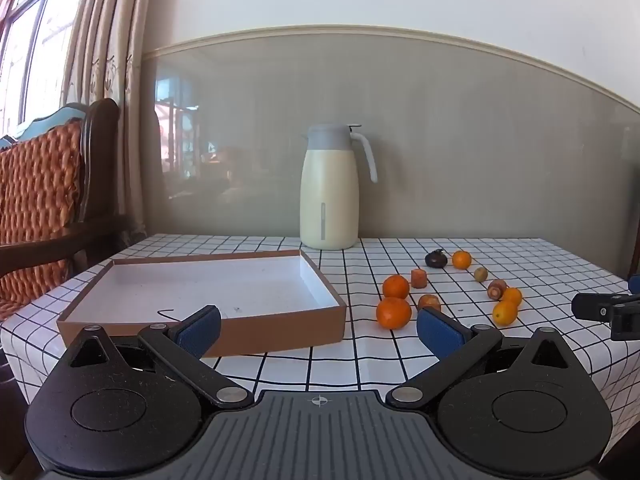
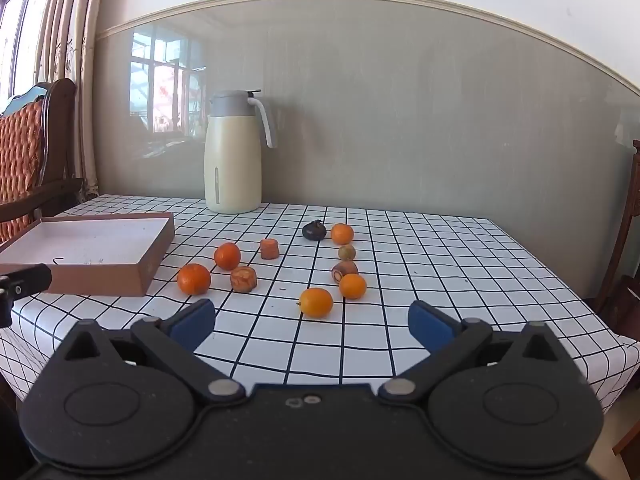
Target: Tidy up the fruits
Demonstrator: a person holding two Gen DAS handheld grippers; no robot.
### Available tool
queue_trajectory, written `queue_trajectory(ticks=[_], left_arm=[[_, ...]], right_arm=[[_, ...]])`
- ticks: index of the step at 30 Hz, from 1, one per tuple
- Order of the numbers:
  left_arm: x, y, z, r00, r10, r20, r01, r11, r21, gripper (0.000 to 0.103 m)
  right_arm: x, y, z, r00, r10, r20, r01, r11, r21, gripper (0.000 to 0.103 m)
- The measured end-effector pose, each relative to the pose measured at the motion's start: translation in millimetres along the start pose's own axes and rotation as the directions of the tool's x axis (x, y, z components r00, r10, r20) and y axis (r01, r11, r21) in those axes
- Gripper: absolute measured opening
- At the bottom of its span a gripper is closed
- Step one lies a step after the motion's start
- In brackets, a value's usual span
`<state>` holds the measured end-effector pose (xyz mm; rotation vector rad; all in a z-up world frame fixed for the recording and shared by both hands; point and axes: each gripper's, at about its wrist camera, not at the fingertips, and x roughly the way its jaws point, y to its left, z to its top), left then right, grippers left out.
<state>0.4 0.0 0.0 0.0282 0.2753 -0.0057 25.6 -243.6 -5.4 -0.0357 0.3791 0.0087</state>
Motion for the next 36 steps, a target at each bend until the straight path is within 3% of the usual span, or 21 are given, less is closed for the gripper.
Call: queue_trajectory(ticks=[36], left_arm=[[-3.0, 4.8, 0.1, 1.000, -0.005, 0.017, 0.005, 1.000, -0.025, 0.103]], right_arm=[[-5.1, -2.7, 1.0, 1.000, -0.002, 0.006, 0.002, 1.000, -0.003, 0.097]])
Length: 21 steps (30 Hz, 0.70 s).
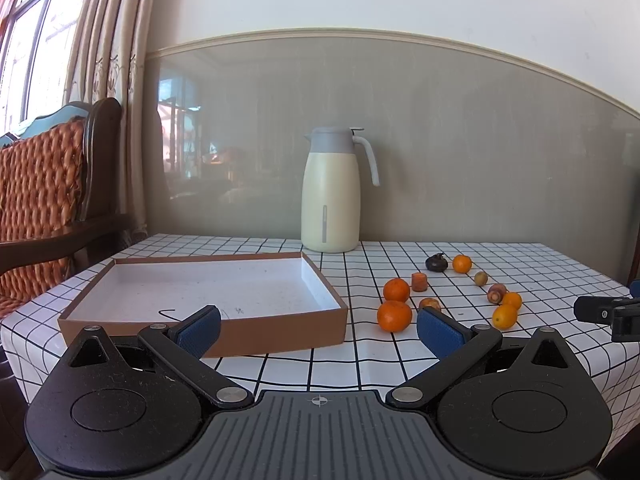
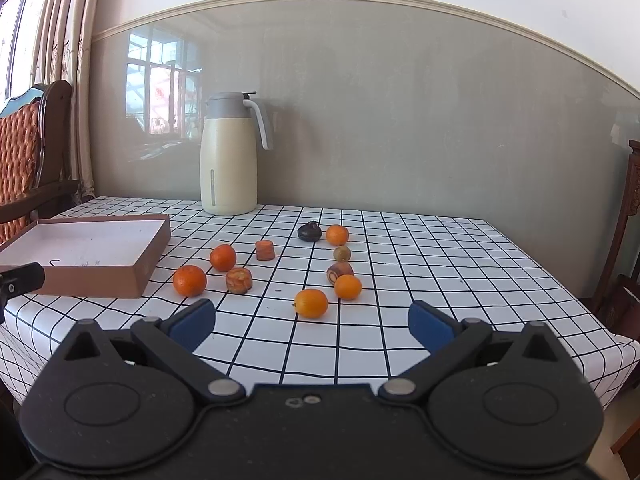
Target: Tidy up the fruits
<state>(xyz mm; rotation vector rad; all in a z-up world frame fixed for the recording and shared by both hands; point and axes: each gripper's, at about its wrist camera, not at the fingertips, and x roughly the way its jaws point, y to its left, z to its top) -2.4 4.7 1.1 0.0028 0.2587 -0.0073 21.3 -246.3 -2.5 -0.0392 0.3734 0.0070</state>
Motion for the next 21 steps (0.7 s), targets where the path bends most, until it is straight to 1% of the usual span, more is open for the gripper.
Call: queue_trajectory(ticks=[21], left_arm=[[0.4, -1.4, -0.8, 1.000, 0.000, 0.000, 0.000, 1.000, 0.002, 0.103]], right_arm=[[2.7, -0.4, -1.1, 1.000, -0.004, 0.000, 0.004, 1.000, 0.004, 0.097]])
